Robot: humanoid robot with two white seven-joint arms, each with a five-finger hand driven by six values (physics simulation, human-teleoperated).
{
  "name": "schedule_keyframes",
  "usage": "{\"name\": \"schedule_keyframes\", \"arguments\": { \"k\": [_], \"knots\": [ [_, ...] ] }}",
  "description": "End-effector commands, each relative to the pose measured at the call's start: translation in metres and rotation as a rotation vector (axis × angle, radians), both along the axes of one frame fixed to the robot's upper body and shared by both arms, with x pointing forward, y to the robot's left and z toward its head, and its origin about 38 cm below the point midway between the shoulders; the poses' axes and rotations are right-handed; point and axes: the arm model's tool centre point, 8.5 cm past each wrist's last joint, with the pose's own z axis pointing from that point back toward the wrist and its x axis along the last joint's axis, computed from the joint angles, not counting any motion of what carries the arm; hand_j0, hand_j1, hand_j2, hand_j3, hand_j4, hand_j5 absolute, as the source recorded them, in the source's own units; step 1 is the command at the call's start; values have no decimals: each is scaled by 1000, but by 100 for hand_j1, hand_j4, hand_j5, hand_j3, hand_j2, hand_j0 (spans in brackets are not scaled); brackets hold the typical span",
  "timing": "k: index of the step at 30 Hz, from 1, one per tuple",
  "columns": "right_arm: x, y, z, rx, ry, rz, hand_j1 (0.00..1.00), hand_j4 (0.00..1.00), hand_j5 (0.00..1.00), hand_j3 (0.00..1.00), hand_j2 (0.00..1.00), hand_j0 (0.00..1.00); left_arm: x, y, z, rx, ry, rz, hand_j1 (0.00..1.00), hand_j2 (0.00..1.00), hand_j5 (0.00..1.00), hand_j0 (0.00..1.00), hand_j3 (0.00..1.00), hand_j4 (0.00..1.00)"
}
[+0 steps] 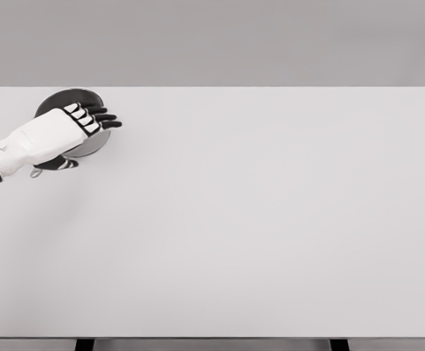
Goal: Rotate pot handle
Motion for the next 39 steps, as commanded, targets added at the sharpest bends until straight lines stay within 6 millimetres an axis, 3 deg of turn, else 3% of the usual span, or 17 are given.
{"name": "schedule_keyframes", "arguments": {
  "k": [1,7,16,31,39],
  "knots": [
    [0,0,0,0,0,-1,100,100,100,100,100,100,3,12,-3,-2,10,37,100,100,100,100,100,100],
    [0,0,0,0,0,-1,100,100,100,100,100,100,7,14,-14,0,30,58,100,100,100,100,100,100],
    [0,0,0,0,0,-1,100,100,100,100,100,100,10,27,-14,0,33,95,100,100,100,100,100,100],
    [0,0,0,0,0,-1,100,100,100,100,100,100,14,57,-13,6,42,177,100,100,100,100,100,100],
    [0,0,0,0,0,-1,100,100,100,100,100,100,13,84,-13,10,53,246,100,100,100,100,100,100]
  ]
}}
